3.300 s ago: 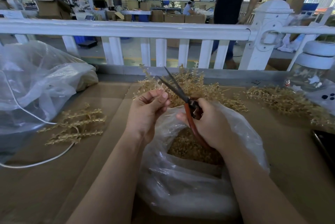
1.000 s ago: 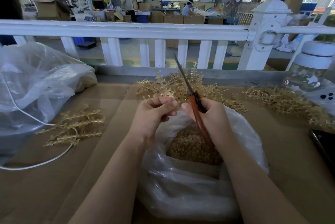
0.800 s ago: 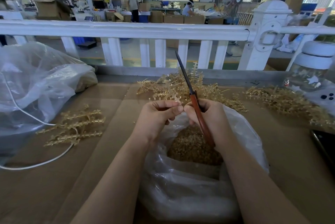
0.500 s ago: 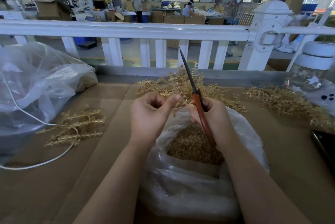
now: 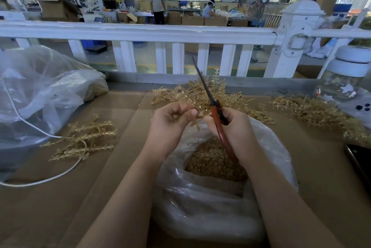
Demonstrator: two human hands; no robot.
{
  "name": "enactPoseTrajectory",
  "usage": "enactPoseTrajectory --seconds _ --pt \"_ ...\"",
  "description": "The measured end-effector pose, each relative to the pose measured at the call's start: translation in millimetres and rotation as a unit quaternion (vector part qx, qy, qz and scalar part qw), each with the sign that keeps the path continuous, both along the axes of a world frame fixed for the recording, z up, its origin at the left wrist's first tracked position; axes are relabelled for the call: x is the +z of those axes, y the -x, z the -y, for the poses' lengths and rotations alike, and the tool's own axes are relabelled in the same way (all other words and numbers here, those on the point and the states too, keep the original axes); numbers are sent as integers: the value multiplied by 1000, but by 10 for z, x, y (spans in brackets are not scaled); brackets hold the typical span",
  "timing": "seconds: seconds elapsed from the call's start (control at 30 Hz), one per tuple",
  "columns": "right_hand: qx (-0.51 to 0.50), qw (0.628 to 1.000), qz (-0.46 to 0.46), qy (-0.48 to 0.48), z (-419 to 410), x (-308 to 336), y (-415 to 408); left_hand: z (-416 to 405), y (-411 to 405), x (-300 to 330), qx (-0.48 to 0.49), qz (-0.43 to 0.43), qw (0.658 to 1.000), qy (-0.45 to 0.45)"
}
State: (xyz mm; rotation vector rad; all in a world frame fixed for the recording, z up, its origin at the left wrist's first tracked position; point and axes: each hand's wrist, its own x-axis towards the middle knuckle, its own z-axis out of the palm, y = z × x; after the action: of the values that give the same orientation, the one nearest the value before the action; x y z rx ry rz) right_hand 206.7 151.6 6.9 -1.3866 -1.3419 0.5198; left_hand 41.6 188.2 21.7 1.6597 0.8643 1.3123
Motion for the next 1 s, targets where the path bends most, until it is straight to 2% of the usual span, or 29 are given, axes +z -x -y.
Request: enactPoseTrajectory --seconds 0.13,0.27,0.47,0.73,1.0 --pt "-34 992 121 24 44 -14 -17 -15 19 27 17 29 999 5" --pt "-24 977 211 34 72 -23 2 -43 47 13 54 11 998 -6" --pt "-23 967 251 29 99 -5 0 -48 93 32 34 35 999 -5" --pt "-41 962 271 11 118 4 16 -56 103 35 -4 32 999 -5" --pt "-59 959 278 2 129 -3 20 -36 101 42 -48 67 997 -3"
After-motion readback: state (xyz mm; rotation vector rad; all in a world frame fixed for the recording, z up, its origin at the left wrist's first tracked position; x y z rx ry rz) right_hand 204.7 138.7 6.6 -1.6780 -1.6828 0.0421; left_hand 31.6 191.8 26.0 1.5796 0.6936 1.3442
